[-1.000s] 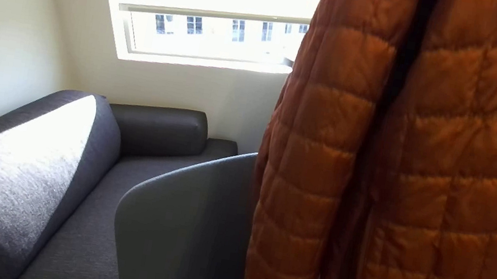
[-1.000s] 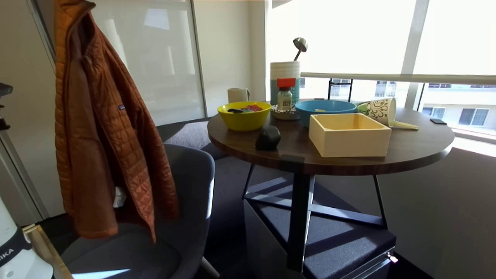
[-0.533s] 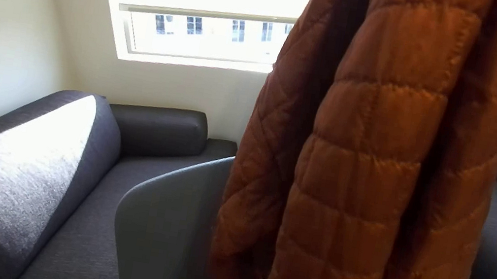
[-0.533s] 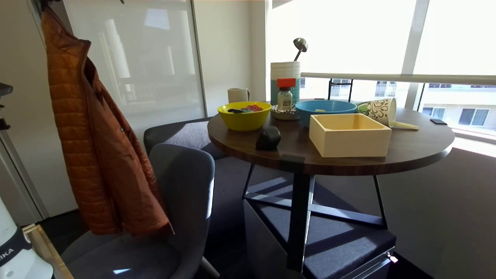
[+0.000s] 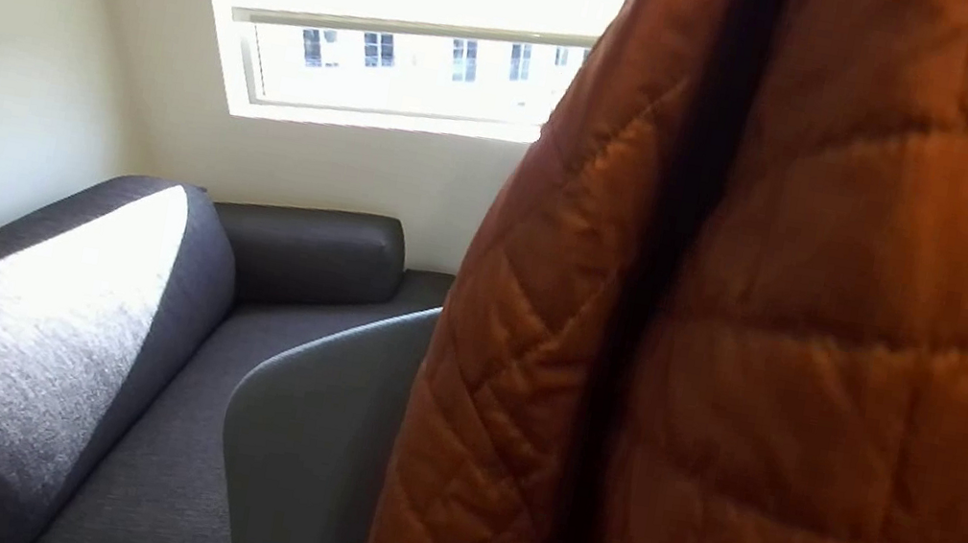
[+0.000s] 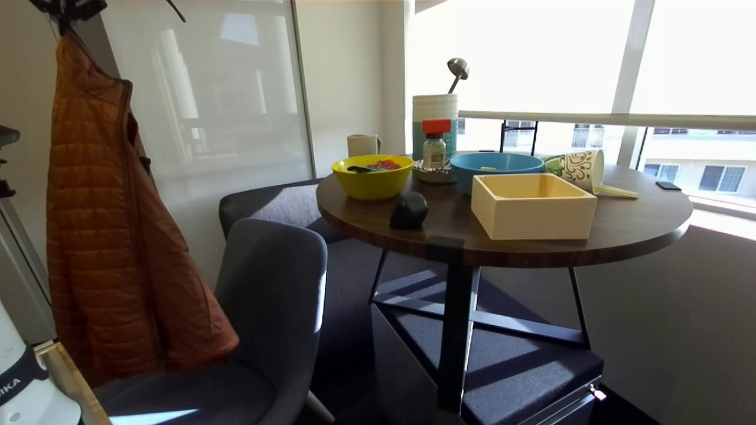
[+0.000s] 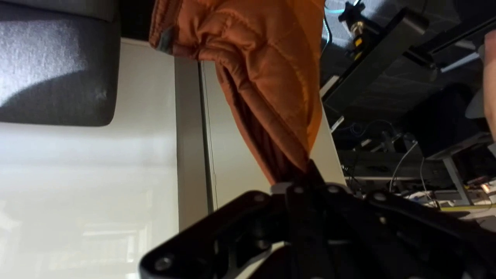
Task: Put the orange jersey on the seat of the chair
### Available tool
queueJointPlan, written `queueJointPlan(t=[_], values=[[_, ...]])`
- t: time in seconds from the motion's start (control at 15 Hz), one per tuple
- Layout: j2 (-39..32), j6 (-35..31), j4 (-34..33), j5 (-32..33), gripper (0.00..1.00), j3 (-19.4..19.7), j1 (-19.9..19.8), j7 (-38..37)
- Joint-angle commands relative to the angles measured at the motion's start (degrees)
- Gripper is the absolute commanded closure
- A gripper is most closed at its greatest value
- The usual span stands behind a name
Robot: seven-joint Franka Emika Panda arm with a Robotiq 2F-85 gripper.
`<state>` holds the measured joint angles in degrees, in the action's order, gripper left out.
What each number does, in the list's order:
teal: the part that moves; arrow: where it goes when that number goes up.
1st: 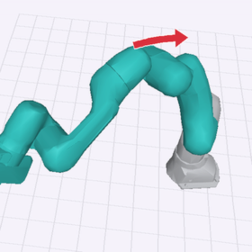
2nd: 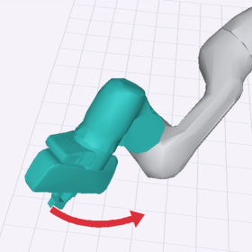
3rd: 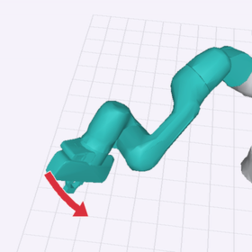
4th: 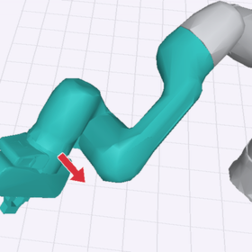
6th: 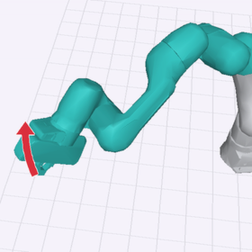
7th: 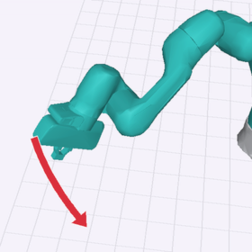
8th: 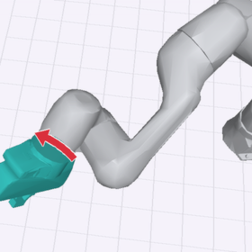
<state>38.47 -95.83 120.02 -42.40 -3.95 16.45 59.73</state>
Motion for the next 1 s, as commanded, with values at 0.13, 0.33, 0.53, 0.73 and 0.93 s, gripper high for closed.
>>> queueJointPlan(t=[0.13, 0.33, 0.53, 0.73, 0.93], values=[[-0.34, -3.12, 7.42, 11.15, 0.99, -10.1, 0.9, -1.72], [-4.31, -7.57, 10.86, 14.7, 0.99, -13.02, 2.29, -4.39], [-10.86, -13.88, 11.18, 18.24, 0.99, -13.7, 2.32, -6.97], [-18.63, -20.17, 10.51, 21.54, 0.99, -13.12, 2.05, -8.91], [-24.93, -24.35, 10.99, 24.94, 0.99, -12.73, 1.9, -11.21]])
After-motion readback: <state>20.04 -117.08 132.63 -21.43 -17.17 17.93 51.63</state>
